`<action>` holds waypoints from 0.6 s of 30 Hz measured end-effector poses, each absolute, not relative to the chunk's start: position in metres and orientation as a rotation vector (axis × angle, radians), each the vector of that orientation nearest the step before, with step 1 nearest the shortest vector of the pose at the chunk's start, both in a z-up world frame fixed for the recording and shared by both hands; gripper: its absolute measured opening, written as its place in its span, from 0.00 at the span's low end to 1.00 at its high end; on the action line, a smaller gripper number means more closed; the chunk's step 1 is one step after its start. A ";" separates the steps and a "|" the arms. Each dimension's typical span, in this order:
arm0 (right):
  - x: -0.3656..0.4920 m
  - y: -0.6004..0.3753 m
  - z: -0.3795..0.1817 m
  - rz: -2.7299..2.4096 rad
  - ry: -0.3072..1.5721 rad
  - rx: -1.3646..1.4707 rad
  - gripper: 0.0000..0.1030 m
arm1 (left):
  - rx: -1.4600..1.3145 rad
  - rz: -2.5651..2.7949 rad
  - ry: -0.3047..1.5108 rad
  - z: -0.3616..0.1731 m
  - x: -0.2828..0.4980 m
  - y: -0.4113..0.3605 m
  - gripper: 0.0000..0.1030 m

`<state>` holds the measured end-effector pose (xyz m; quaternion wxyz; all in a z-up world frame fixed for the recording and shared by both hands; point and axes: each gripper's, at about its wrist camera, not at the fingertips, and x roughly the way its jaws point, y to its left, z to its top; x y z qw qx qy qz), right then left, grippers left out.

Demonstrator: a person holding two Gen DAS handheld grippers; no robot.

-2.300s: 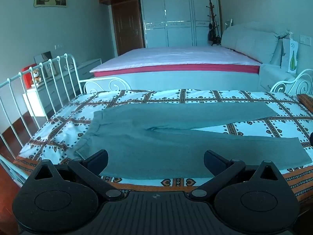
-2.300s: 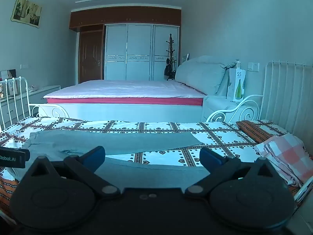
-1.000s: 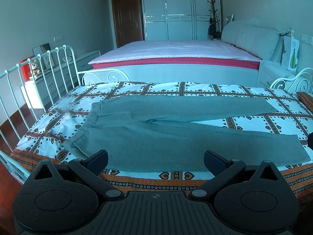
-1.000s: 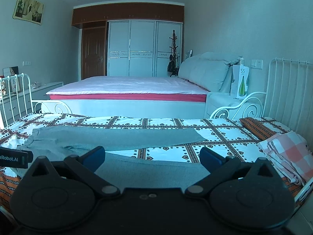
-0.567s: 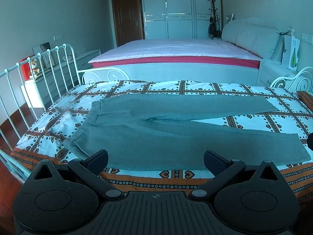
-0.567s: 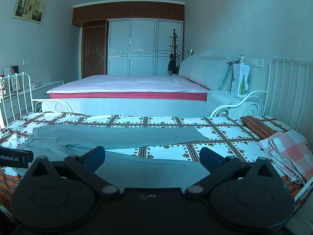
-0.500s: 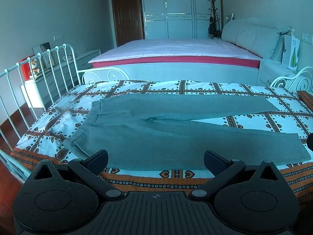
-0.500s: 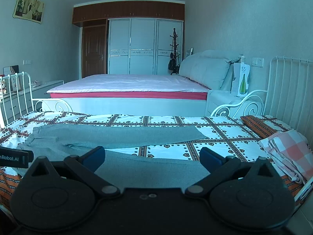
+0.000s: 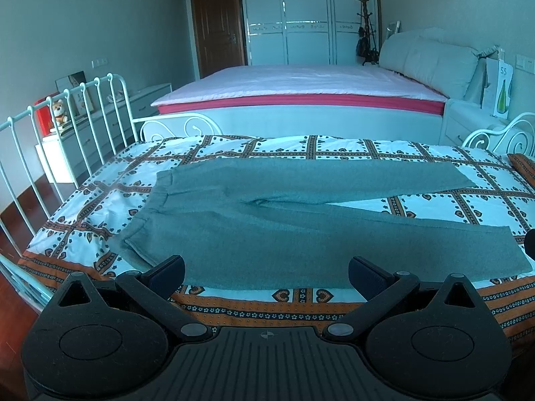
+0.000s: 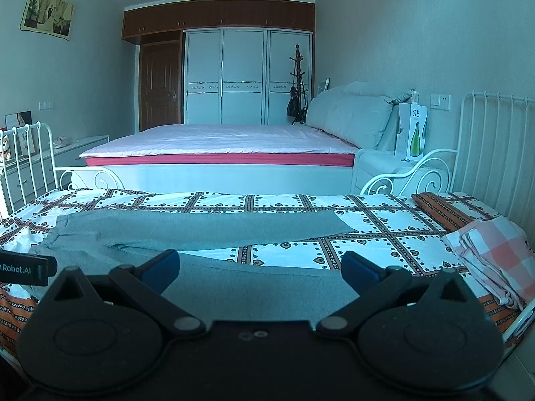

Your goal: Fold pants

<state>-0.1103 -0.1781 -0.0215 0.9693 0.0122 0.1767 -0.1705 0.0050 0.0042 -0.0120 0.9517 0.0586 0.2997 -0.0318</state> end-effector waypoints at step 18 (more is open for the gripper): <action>-0.108 -0.176 -0.026 -0.337 0.374 0.025 0.94 | 0.120 -0.058 0.626 -0.016 0.009 0.007 1.00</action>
